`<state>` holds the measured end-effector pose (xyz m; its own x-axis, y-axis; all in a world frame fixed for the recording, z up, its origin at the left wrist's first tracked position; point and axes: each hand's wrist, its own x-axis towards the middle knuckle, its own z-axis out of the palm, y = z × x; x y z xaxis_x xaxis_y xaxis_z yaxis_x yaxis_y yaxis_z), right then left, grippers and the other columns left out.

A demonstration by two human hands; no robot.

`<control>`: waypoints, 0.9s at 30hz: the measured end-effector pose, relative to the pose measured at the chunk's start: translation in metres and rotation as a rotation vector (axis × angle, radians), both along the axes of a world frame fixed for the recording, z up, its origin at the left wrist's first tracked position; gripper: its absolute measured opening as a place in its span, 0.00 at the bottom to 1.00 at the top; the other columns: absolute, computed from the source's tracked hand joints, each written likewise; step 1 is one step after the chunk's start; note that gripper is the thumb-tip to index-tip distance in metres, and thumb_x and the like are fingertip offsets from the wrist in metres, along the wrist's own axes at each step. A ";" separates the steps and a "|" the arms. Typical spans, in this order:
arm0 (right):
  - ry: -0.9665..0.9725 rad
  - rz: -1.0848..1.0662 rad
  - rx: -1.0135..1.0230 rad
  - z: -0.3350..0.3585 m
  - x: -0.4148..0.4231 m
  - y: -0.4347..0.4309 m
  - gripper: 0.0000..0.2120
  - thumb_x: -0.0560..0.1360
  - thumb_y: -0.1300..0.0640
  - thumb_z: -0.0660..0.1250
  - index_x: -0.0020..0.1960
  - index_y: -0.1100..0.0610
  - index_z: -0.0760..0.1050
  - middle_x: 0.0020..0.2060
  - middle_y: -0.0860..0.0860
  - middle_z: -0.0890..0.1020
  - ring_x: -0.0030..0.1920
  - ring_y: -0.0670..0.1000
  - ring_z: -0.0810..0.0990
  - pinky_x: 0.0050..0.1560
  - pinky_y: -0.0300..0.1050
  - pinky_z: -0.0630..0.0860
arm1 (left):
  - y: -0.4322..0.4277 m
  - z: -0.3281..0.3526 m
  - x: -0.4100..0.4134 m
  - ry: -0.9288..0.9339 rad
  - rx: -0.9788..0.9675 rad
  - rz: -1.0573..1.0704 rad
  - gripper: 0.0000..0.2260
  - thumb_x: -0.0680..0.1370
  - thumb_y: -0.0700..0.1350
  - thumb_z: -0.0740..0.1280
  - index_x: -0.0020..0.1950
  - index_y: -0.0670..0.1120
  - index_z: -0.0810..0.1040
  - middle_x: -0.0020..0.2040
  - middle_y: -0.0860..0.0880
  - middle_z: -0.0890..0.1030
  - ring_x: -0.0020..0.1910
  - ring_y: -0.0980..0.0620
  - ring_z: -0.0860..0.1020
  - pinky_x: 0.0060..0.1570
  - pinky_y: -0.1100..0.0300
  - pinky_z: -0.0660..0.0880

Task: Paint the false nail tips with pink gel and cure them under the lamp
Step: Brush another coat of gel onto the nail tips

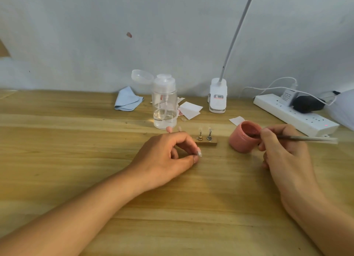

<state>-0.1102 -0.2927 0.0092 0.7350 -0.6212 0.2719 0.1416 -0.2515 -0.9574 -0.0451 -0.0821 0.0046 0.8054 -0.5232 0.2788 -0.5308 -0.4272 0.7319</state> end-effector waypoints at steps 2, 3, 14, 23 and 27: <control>-0.027 0.005 0.028 0.001 0.000 0.000 0.08 0.79 0.52 0.62 0.41 0.49 0.74 0.27 0.42 0.76 0.27 0.41 0.69 0.37 0.44 0.67 | 0.000 0.000 0.001 0.001 0.004 0.004 0.09 0.74 0.43 0.74 0.41 0.56 0.79 0.29 0.69 0.76 0.24 0.61 0.69 0.30 0.74 0.63; -0.048 0.008 0.046 0.002 0.000 0.001 0.08 0.80 0.52 0.61 0.42 0.50 0.74 0.27 0.43 0.76 0.27 0.41 0.68 0.36 0.43 0.67 | 0.000 0.000 0.001 0.002 0.006 0.005 0.09 0.74 0.43 0.74 0.41 0.57 0.79 0.30 0.69 0.77 0.24 0.61 0.69 0.29 0.73 0.63; -0.227 0.312 0.251 0.012 -0.021 0.039 0.03 0.76 0.65 0.67 0.47 0.65 0.75 0.36 0.58 0.83 0.30 0.52 0.79 0.33 0.41 0.79 | 0.000 -0.002 0.001 -0.025 0.007 -0.007 0.07 0.73 0.44 0.74 0.41 0.56 0.79 0.41 0.65 0.82 0.26 0.60 0.71 0.31 0.71 0.64; -0.081 0.336 0.264 0.006 -0.020 0.046 0.05 0.76 0.67 0.66 0.42 0.64 0.72 0.30 0.58 0.84 0.29 0.51 0.83 0.33 0.37 0.80 | 0.000 -0.003 0.002 -0.029 -0.002 -0.020 0.07 0.74 0.42 0.75 0.42 0.52 0.79 0.32 0.69 0.78 0.24 0.61 0.69 0.29 0.73 0.62; -0.074 0.368 0.249 0.006 -0.020 0.050 0.05 0.76 0.67 0.67 0.41 0.64 0.72 0.31 0.58 0.84 0.30 0.50 0.83 0.34 0.36 0.79 | 0.000 -0.001 0.001 -0.037 0.009 -0.016 0.09 0.74 0.42 0.75 0.40 0.53 0.78 0.26 0.69 0.74 0.23 0.62 0.69 0.27 0.72 0.61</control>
